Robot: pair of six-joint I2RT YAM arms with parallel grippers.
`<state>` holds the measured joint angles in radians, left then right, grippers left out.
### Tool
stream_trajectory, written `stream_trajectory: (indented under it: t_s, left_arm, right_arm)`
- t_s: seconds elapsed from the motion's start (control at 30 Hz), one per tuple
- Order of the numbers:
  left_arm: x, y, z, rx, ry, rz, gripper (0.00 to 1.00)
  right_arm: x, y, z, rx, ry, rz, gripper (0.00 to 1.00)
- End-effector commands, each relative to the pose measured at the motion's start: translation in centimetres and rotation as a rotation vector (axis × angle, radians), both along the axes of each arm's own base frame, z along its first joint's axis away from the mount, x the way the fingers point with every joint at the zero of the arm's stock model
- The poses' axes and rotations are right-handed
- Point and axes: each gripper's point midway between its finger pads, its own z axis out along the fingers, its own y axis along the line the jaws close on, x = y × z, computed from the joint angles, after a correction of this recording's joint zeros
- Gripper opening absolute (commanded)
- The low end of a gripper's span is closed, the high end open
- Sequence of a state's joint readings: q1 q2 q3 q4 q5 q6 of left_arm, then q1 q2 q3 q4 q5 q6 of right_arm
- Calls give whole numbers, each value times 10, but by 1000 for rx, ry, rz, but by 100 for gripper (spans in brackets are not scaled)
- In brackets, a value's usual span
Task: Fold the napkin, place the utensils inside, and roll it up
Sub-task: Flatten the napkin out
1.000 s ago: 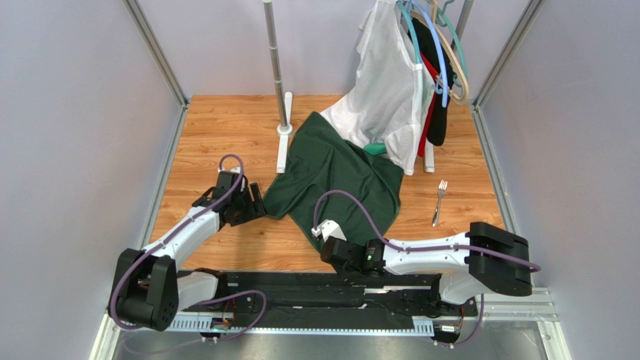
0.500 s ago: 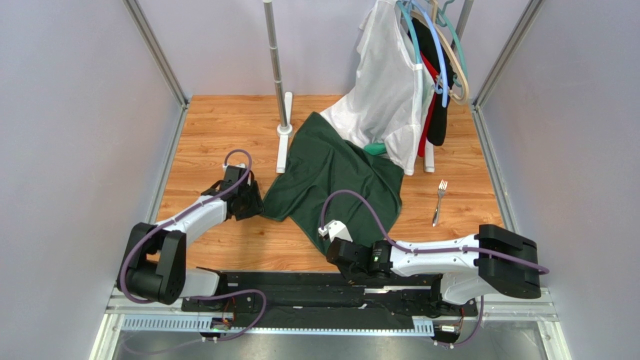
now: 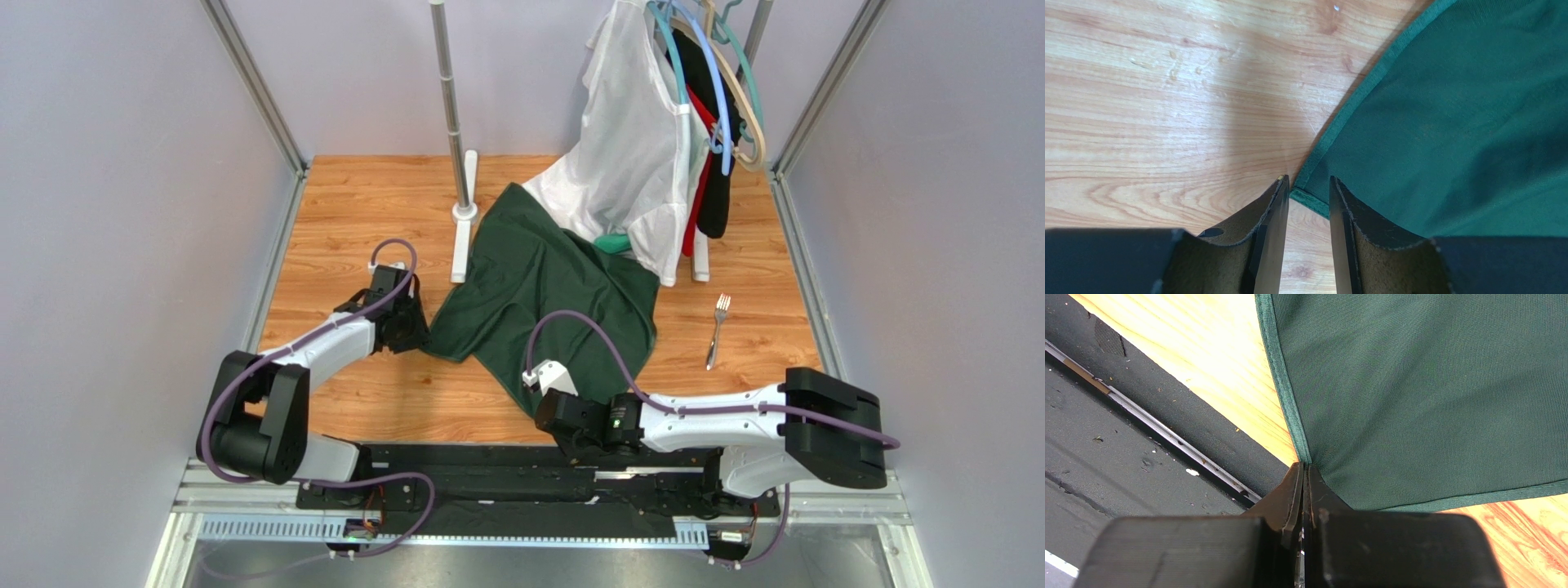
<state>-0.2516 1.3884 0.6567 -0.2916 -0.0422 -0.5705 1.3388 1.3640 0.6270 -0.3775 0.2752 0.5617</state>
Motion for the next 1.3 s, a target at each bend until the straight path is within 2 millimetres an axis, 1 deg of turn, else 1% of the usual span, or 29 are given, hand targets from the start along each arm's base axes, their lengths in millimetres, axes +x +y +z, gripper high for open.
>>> stream_trajectory:
  t_s: [0.0,0.17,0.23,0.27,0.33,0.37,0.4,0.47,0.57,0.77,0.8,0.83,0.9,0.93,1.1,1.17,1.27]
  left_arm:
    - [5,-8,12,-5,-25,-41,39]
    - [-4,1,7,72,22,-40,39]
    - [-7,3,1,93,50,-38,39]
    - [-5,2,3,104,50,-46,39]
    - [-6,3,-1,123,78,-48,38]
    - [-4,2,1,129,77,-55,35]
    - [-6,2,-2,139,95,-65,32]
    - [-3,2,-1,158,91,-63,31]
    - [-3,0,-2,179,104,-79,25]
    - [-5,-4,-3,213,134,-108,24]
    - [-7,-4,-5,224,151,-115,22]
    - [-7,-4,-5,232,154,-122,17]
    - [-7,-6,-5,239,159,-135,3]
    - [-7,-6,-5,237,160,-141,0]
    - [-7,-6,-5,237,161,-140,0]
    - [-10,-3,-5,246,164,-125,0]
    - [-11,4,7,258,115,-78,0]
  right_arm:
    - [0,3,3,10,-6,-12,1]
    - [2,4,7,26,-10,-17,1]
    - [2,5,8,35,-15,-22,1]
    - [3,5,9,39,-16,-22,1]
    - [2,5,9,43,-13,-20,1]
    - [2,5,9,46,-11,-22,1]
    - [2,5,10,47,-11,-20,1]
    - [2,5,10,51,-14,-20,1]
    - [3,6,11,54,-19,-22,1]
    - [4,5,13,65,-28,-24,1]
    - [4,6,14,72,-31,-25,1]
    - [4,5,13,72,-30,-26,1]
    - [3,4,12,74,-28,-23,1]
    - [3,5,12,75,-25,-23,1]
    - [-1,0,10,63,-8,-13,1]
    - [-4,-1,12,67,-2,-12,1]
    - [-12,-7,14,55,11,4,1]
